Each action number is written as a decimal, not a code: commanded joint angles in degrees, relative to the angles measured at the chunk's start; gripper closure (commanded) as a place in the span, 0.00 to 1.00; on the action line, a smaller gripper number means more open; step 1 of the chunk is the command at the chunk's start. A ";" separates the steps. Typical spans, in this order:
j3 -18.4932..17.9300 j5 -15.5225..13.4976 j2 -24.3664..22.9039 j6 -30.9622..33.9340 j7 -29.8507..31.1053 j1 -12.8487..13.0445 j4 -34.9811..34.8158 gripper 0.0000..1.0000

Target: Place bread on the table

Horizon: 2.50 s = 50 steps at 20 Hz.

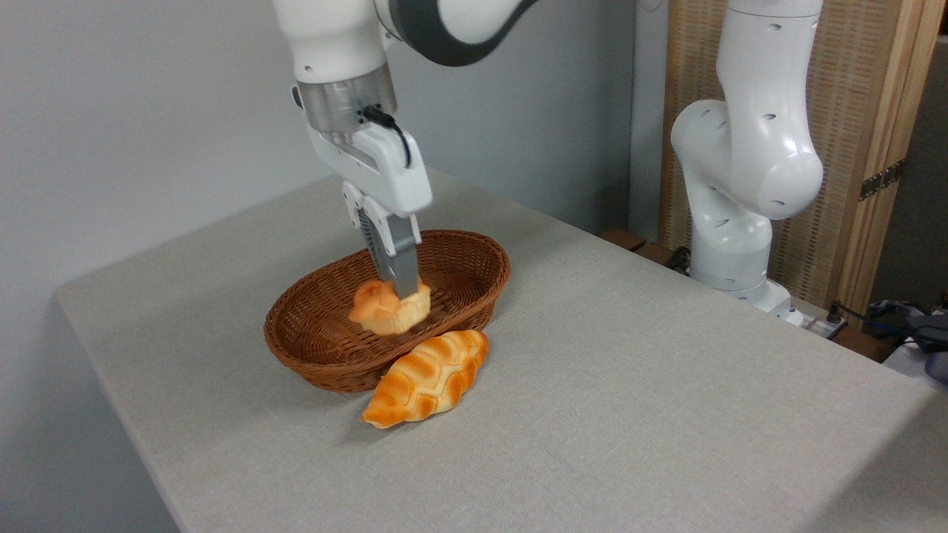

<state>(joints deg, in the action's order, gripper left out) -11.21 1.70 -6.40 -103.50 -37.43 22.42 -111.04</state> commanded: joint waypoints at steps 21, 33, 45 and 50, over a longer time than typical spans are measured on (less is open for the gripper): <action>-8.13 0.41 8.42 0.32 -8.36 0.87 0.65 0.00; -7.43 -4.50 6.93 1.11 -7.48 0.87 13.91 0.00; -5.58 -5.30 6.84 1.37 -5.63 0.61 17.70 0.00; 7.30 -5.30 6.92 1.37 -5.72 -12.36 17.79 0.00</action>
<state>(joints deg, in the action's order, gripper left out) -12.99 -2.72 0.53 -103.51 -43.70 19.35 -93.99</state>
